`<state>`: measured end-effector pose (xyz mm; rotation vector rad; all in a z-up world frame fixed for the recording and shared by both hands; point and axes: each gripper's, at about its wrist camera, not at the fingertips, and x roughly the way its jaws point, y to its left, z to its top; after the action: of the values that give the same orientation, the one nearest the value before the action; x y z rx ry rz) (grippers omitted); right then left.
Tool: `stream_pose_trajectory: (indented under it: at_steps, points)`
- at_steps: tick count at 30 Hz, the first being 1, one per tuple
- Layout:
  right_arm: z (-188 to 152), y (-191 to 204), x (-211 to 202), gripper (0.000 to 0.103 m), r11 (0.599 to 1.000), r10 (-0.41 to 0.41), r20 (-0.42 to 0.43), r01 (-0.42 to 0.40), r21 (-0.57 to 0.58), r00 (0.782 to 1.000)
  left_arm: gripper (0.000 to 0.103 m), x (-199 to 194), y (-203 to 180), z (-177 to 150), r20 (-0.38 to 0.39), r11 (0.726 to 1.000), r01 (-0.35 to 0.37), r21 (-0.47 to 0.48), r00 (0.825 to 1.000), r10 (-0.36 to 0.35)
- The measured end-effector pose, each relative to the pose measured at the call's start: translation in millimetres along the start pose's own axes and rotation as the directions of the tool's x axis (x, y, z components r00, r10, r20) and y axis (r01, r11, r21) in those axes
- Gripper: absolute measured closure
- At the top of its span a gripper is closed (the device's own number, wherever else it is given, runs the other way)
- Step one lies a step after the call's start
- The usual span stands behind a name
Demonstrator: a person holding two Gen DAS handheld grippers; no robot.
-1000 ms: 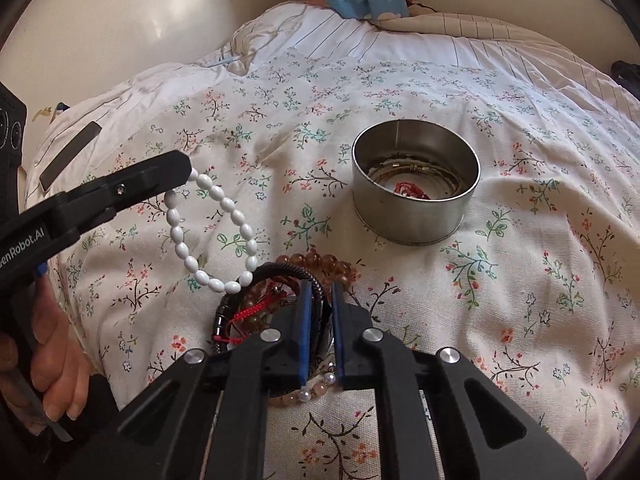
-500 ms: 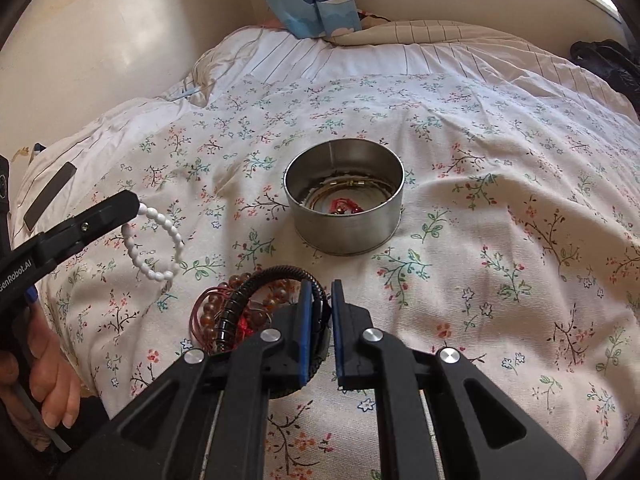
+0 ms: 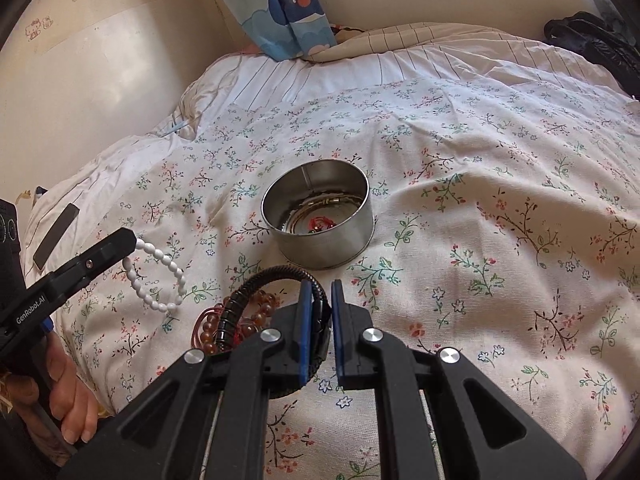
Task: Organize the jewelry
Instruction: 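Carry both bracelets into the silver tin and open both tools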
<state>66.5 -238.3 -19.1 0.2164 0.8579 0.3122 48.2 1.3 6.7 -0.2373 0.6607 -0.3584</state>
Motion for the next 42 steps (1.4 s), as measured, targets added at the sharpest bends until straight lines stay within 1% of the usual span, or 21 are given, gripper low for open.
stream_pose_trajectory:
  at_steps: [4,11,18,26,42]
  points:
    - [3,-2,-5,0.092,1.0,-0.001,0.027,0.001,0.01,1.0,0.096,2,-6,3,0.002,1.0,0.026,0.005,1.0,-0.026]
    - [11,-10,-12,0.092,0.999,-0.002,0.083,-0.001,0.043,0.997,0.096,11,-19,15,0.014,0.999,0.049,0.023,0.999,-0.049]
    - [22,-16,-14,0.092,0.997,0.015,0.123,-0.024,0.075,0.992,0.096,20,-31,26,0.02,0.997,0.069,0.037,0.997,-0.07]
    - [37,-17,-8,0.092,0.996,0.018,0.142,-0.03,0.079,0.99,0.096,35,-43,39,0.025,0.995,0.084,0.049,0.996,-0.085]
    - [58,-19,15,0.092,0.998,-0.004,0.135,-0.005,0.064,0.991,0.096,72,-42,59,0.01,0.996,0.092,0.022,0.996,-0.092]
